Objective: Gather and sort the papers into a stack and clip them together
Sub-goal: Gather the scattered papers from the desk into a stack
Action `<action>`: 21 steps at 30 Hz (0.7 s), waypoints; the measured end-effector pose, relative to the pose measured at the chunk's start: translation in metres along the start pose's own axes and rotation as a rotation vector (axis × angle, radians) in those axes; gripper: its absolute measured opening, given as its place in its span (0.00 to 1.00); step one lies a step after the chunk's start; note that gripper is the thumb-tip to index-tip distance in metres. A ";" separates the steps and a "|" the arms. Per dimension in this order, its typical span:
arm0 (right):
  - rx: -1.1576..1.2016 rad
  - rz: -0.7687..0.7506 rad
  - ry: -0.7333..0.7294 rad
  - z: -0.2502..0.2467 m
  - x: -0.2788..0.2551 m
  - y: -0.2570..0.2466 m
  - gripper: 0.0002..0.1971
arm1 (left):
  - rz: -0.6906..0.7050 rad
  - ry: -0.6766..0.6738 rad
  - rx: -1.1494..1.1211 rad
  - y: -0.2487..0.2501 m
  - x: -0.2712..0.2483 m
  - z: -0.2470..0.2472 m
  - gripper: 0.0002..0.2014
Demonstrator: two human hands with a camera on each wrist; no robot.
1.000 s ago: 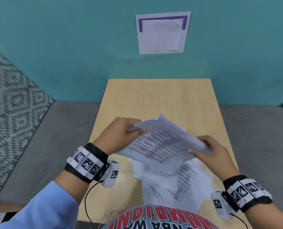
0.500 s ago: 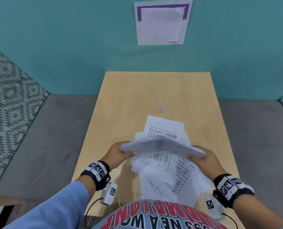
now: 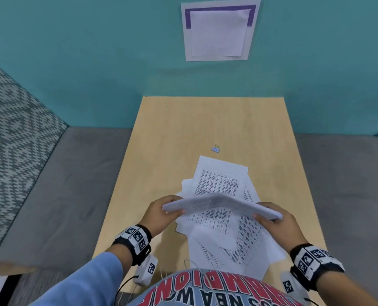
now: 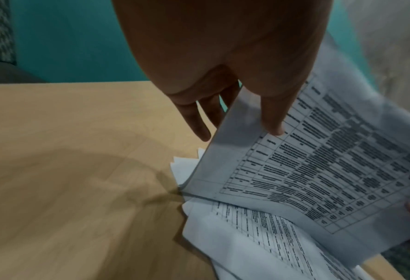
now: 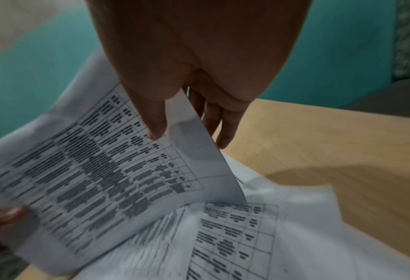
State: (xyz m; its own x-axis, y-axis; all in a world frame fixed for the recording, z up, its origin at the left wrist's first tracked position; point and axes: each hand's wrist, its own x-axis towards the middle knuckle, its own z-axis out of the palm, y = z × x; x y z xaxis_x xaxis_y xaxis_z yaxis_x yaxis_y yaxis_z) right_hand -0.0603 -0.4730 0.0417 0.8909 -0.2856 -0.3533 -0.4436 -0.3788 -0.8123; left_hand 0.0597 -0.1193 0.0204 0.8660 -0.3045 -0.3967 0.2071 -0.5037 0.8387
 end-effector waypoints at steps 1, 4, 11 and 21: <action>0.015 -0.004 0.011 -0.002 0.001 0.001 0.16 | 0.001 0.009 0.028 0.003 0.000 0.000 0.08; 0.032 -0.062 0.147 -0.016 0.006 -0.012 0.15 | 0.064 0.044 0.121 0.024 -0.001 -0.004 0.06; -0.536 -0.576 0.083 -0.015 -0.007 -0.098 0.43 | 0.653 0.004 0.738 0.117 -0.025 -0.022 0.17; 0.284 -0.386 0.045 -0.006 -0.026 -0.134 0.12 | 0.568 0.092 0.426 0.195 -0.065 -0.051 0.22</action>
State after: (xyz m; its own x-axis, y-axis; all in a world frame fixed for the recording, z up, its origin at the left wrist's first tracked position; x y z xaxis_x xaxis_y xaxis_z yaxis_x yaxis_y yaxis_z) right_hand -0.0244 -0.4201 0.1618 0.9773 -0.2115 0.0143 -0.0313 -0.2106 -0.9771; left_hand 0.0671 -0.1560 0.2285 0.8259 -0.5536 0.1071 -0.4670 -0.5651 0.6802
